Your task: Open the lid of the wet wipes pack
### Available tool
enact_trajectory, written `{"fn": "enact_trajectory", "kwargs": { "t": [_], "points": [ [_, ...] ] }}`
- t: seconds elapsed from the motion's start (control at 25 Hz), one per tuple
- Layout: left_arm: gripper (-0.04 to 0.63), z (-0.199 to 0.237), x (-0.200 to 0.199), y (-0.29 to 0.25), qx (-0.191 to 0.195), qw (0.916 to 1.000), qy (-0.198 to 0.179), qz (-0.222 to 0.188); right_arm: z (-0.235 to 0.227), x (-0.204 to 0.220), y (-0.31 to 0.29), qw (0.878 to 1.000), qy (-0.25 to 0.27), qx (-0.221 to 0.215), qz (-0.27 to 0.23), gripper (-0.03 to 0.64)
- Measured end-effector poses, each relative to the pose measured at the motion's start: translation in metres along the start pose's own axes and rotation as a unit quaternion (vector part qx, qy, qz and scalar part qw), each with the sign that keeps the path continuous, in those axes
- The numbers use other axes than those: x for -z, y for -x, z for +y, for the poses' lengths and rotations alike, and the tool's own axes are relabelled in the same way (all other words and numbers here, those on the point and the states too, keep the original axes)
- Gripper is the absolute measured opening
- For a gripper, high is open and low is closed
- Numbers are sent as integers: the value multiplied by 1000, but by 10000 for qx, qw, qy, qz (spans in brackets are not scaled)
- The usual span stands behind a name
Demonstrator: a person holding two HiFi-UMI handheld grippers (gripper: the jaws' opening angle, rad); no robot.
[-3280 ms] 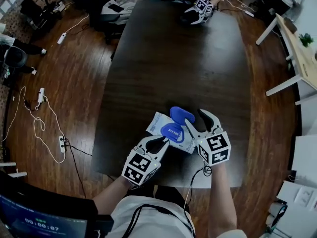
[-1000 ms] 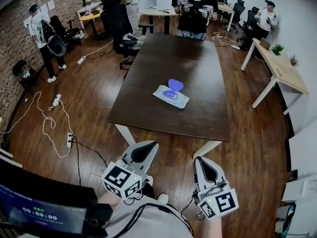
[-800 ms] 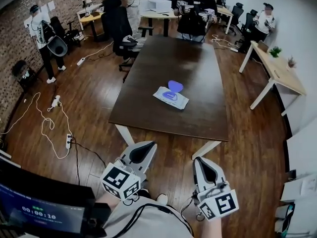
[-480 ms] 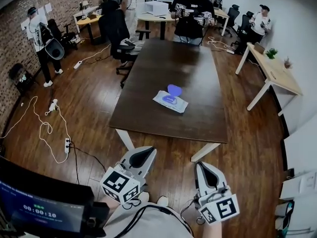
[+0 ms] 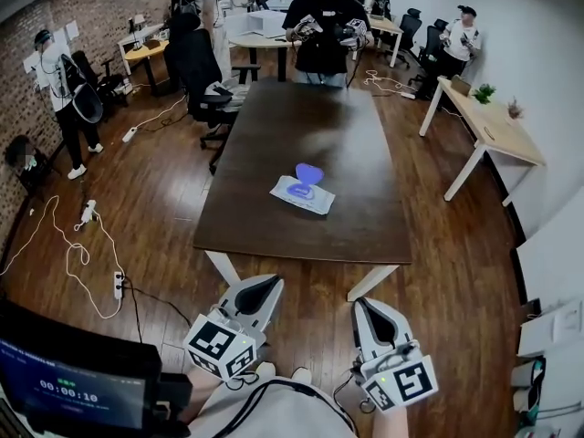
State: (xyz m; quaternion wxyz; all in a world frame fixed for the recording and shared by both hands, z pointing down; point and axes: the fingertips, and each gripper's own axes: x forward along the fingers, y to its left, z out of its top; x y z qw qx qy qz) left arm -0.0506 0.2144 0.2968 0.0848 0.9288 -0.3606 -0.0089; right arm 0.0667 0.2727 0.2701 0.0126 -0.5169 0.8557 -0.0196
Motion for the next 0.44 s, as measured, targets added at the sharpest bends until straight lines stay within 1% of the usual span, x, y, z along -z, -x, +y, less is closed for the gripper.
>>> {"fn": "enact_trajectory", "kwargs": {
  "t": [0.44],
  "points": [
    [1, 1, 7, -1, 36, 10000, 38, 7, 2, 1, 0, 10000, 31, 21, 22, 9]
  ]
}}
